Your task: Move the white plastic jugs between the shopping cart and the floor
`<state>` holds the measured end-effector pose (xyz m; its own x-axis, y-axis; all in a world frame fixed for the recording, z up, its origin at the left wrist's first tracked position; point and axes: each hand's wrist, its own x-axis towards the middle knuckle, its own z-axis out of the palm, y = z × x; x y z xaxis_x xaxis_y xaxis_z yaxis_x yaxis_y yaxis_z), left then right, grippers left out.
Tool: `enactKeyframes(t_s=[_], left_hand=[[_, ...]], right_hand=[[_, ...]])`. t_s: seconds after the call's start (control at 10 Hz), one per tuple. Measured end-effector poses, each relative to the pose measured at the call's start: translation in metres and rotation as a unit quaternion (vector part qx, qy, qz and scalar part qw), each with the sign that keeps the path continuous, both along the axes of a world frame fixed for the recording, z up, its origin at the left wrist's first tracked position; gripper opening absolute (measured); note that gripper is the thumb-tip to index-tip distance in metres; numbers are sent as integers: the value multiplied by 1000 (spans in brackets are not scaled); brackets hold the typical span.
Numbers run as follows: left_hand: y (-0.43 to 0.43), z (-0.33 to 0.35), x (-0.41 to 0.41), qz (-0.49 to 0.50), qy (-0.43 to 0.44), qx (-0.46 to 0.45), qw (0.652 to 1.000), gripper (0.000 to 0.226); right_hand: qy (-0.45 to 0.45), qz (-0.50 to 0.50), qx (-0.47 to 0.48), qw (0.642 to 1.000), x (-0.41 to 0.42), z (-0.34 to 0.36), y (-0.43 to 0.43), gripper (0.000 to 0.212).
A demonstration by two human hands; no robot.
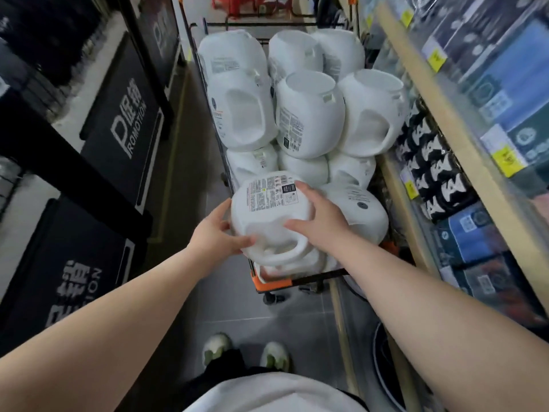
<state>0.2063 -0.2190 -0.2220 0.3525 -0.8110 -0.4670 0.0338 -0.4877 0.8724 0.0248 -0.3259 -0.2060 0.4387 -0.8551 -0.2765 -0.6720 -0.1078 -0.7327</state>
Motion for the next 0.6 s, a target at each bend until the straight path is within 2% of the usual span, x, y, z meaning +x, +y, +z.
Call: enactKeyframes(t_s=[0.1, 0.3, 0.5, 0.6], left_hand=[[2, -10, 6, -62, -78, 42, 994, 96], [-8, -19, 18, -141, -199, 71, 967, 108], [-15, -13, 29, -155, -259, 46, 952, 93], [-19, -3, 33, -169, -293, -2, 941, 79]], right_hand=[[68, 46, -18, 996, 3, -8, -3, 84], [62, 58, -4, 996, 6, -10, -9, 87], [25, 1, 1, 1000, 12, -1, 7, 83], [-6, -72, -12, 997, 12, 9, 22, 76]])
